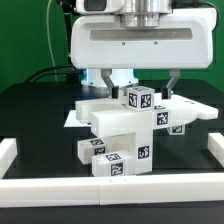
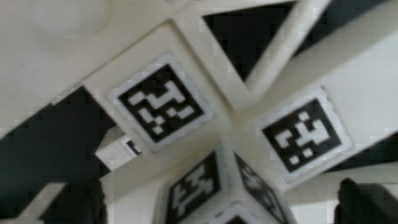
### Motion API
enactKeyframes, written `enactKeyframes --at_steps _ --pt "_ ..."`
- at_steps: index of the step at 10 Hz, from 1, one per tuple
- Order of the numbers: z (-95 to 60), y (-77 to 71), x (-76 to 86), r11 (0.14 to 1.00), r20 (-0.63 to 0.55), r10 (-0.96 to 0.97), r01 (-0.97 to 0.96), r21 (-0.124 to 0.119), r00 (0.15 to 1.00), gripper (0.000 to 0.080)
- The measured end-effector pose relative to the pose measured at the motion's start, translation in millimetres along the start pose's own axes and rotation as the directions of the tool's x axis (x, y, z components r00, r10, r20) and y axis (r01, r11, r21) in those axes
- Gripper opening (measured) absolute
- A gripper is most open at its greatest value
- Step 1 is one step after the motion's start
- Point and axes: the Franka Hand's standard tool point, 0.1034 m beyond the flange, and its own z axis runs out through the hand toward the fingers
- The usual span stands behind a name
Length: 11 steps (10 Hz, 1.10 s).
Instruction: Assemble chair
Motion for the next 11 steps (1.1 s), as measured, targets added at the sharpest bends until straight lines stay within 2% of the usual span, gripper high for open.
enactKeyframes --at_steps 3,4,5,6,7,8,9,10,11 --pt "0.2 1.2 0.2 0.971 0.003 -0.239 0.239 -0.014 0.971 0.0649" --pt "0.6 -2.5 0.9 0.925 0.002 -0.380 0.380 -0.028 0.925 0.0649" --pt "2.5 -1.8 0.9 0.882 0.004 -0.470 0.470 -0.029 0.883 0.0649" --pt "2.4 5.3 2.3 0.824 0.008 -0.566 0.566 -0.029 0.824 0.0649" --pt "2.5 5.8 2.4 0.861 0.006 -0.507 0.507 -0.029 0.862 0.0649" --pt "2.5 6.2 2.4 0.860 0.006 -0.509 0.509 -0.030 0.861 0.0524" --pt "2.5 6.0 2.4 0.900 0.003 -0.435 0.435 -0.030 0.900 0.0389" --pt "2.5 5.9 2.4 0.933 0.000 -0.358 0.358 -0.030 0.934 0.0389" --pt "2.6 5.9 2.3 0.960 -0.002 -0.280 0.280 -0.029 0.960 0.0281"
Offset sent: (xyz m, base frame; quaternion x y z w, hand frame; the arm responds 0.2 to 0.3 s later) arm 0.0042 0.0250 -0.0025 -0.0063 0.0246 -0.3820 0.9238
